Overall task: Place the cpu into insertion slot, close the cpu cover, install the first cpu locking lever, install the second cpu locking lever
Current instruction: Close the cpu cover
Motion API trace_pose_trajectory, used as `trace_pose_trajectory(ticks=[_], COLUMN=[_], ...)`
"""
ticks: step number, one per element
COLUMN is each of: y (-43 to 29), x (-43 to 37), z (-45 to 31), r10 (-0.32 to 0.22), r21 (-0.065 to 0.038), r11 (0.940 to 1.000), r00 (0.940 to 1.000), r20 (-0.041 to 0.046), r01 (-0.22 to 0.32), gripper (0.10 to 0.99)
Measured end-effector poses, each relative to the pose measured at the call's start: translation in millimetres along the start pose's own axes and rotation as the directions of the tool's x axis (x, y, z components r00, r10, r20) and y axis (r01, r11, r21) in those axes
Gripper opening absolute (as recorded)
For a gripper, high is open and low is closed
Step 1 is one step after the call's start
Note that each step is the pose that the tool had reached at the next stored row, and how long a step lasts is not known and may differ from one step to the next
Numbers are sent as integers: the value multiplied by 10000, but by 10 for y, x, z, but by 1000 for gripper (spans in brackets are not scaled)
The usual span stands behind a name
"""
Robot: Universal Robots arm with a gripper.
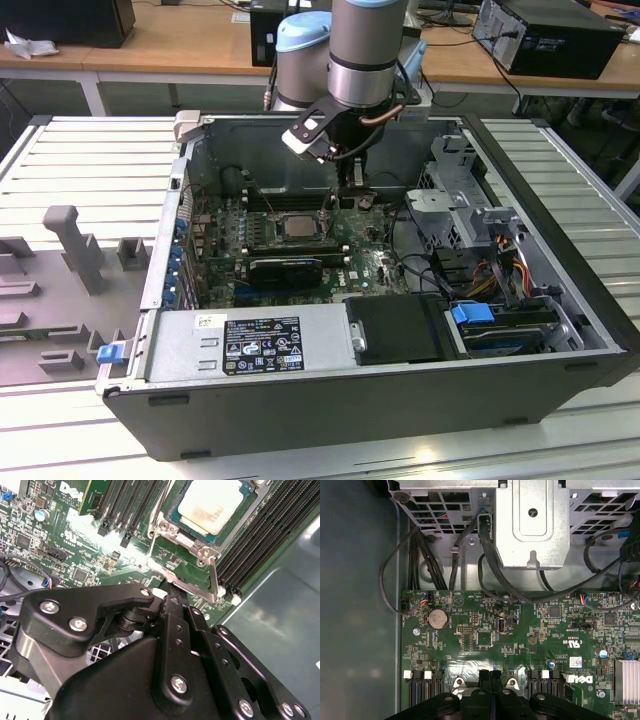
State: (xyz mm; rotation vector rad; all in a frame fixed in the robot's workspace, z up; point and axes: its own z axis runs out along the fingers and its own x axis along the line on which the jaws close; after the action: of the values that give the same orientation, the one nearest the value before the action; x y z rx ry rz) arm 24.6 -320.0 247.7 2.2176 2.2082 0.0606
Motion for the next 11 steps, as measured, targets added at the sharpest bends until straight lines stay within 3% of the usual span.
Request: trace_pose_trajectory(ticks=[11], y=[-74], x=[0], z=[-3], r10=[-1], r21=[0], r11=[10000], r00=[10000], r20=[1], r01=[1], gripper=[106])
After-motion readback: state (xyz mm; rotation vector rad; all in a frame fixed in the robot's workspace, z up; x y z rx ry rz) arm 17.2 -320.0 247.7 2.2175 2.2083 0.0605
